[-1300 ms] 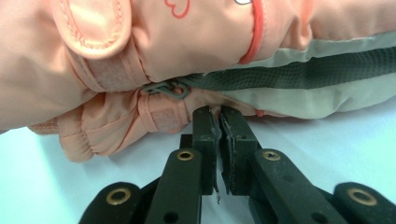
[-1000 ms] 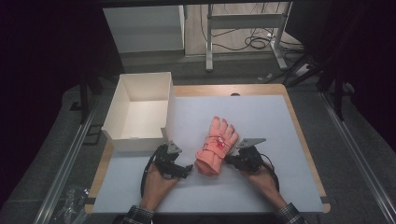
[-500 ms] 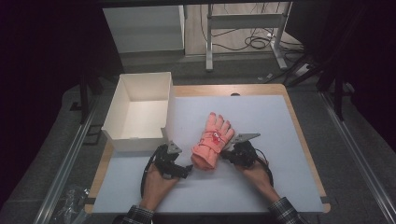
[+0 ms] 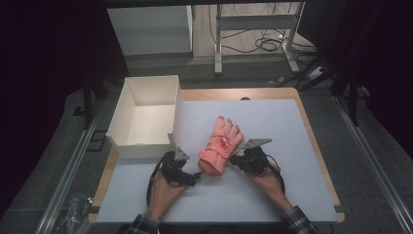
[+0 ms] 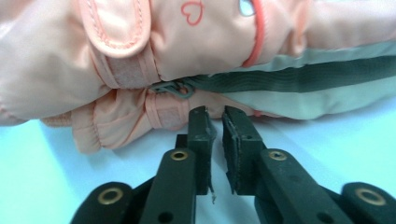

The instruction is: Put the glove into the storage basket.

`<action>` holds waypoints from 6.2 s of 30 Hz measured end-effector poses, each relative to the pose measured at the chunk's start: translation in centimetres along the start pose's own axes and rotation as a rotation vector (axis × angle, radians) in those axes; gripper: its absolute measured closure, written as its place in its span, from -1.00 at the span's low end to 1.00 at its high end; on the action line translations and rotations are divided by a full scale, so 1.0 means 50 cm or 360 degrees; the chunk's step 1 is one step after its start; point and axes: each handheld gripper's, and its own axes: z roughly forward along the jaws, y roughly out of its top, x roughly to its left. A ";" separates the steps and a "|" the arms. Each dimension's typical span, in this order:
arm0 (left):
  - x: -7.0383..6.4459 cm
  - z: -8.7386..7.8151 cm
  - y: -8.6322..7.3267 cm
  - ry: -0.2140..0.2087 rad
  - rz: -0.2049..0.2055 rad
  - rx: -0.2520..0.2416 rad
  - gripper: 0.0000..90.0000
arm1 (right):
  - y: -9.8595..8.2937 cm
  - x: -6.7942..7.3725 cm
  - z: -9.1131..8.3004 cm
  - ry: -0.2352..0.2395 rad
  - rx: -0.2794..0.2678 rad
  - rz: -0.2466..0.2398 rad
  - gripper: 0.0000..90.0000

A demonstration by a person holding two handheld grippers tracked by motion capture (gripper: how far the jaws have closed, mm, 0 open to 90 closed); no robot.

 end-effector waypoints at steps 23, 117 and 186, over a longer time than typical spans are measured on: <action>-0.024 -0.030 0.011 -0.0138 -0.0043 0.0026 -1.00 | -0.079 -0.070 -0.105 -0.0306 0.0005 -0.0026 0.03; -0.083 0.111 0.214 -0.0067 0.0129 0.0507 -0.73 | -0.106 -0.093 -0.121 -0.0335 0.0013 -0.0035 -0.33; 0.142 -0.180 0.398 0.0295 -0.0175 0.0268 -0.11 | -0.107 -0.093 -0.120 -0.0333 0.0005 -0.0036 -0.33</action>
